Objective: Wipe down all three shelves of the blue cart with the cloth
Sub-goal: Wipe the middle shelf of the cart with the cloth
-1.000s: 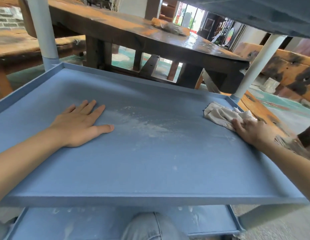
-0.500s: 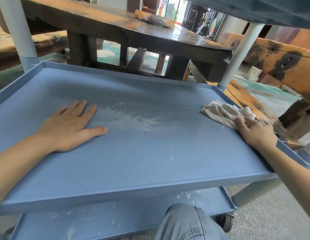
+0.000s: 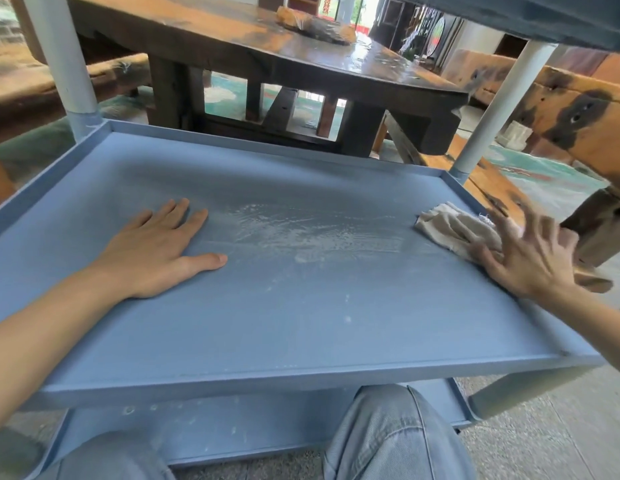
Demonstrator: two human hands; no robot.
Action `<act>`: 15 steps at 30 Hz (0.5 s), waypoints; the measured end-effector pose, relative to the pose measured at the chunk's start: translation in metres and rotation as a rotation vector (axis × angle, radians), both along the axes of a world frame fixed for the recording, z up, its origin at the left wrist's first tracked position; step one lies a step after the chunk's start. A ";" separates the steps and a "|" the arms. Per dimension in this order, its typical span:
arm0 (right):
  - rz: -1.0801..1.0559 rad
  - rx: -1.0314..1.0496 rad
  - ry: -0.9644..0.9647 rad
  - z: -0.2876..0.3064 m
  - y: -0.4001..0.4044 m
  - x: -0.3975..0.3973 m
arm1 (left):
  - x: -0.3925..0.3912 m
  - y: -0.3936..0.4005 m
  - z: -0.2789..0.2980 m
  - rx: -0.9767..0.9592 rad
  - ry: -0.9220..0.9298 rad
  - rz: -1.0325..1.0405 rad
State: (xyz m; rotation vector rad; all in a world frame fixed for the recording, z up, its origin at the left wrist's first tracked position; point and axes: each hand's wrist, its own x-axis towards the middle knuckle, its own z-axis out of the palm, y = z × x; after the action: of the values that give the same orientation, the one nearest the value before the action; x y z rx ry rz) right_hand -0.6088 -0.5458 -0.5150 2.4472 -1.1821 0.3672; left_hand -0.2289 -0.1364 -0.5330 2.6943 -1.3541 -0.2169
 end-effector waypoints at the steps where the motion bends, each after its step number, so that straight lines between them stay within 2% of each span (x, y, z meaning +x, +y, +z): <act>1: 0.181 0.009 0.099 0.007 -0.007 0.000 | 0.001 -0.001 -0.001 -0.004 -0.003 0.001; 3: 0.423 0.112 0.216 0.015 -0.019 0.008 | 0.002 0.000 -0.001 -0.004 -0.001 0.002; 5: 0.436 0.283 0.151 0.011 -0.026 0.019 | 0.003 0.001 -0.002 -0.005 0.016 0.003; 8: 0.290 0.431 0.061 0.004 -0.033 0.033 | 0.002 0.001 -0.002 -0.007 0.038 0.011; 13: 0.182 0.423 0.108 0.006 -0.020 0.044 | 0.000 -0.001 0.000 0.001 0.026 0.009; 15: -0.023 0.429 0.041 0.004 -0.013 0.060 | -0.001 -0.001 0.000 0.008 0.019 0.006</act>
State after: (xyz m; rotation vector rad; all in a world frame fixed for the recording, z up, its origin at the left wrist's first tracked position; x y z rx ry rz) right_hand -0.5491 -0.5589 -0.5108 2.7791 -1.3869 0.0565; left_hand -0.2299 -0.1374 -0.5334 2.6953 -1.3429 -0.2473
